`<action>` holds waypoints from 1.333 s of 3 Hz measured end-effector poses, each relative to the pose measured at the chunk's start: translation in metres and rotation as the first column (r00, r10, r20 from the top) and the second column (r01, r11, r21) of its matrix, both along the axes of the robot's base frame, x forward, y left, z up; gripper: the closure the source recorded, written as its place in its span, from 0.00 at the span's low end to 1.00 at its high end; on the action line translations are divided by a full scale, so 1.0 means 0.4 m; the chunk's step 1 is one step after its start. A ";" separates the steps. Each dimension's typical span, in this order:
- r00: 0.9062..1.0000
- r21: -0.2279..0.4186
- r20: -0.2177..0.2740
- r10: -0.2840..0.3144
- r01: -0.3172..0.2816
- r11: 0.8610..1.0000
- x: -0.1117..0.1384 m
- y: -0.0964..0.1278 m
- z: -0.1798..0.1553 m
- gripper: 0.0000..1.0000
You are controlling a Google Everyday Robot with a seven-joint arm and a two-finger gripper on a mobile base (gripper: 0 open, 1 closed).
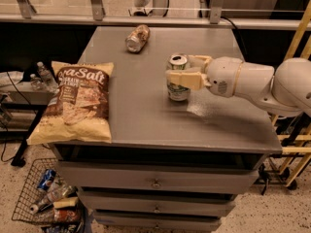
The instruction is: Place 7up can upright
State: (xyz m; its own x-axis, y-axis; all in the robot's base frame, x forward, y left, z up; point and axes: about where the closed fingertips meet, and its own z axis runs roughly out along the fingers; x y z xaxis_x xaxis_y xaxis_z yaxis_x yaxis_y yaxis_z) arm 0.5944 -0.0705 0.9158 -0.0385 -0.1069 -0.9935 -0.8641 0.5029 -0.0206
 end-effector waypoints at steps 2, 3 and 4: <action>1.000 0.000 0.001 0.008 -0.008 1.000 -0.002 0.012 0.001 0.00; 1.000 -0.007 0.005 0.013 -0.013 1.000 0.000 0.015 0.006 0.00; 0.999 -0.028 0.018 0.030 -0.030 0.999 0.006 0.024 0.022 0.00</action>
Offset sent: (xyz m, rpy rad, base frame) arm -0.0003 0.0023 0.0003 -0.0002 -0.0003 0.0038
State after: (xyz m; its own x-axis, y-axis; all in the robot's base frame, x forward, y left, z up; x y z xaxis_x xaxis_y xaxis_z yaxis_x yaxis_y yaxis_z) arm 0.5969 -0.0608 0.9245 -0.0169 -0.1354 -0.9907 -0.8781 0.4758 -0.0500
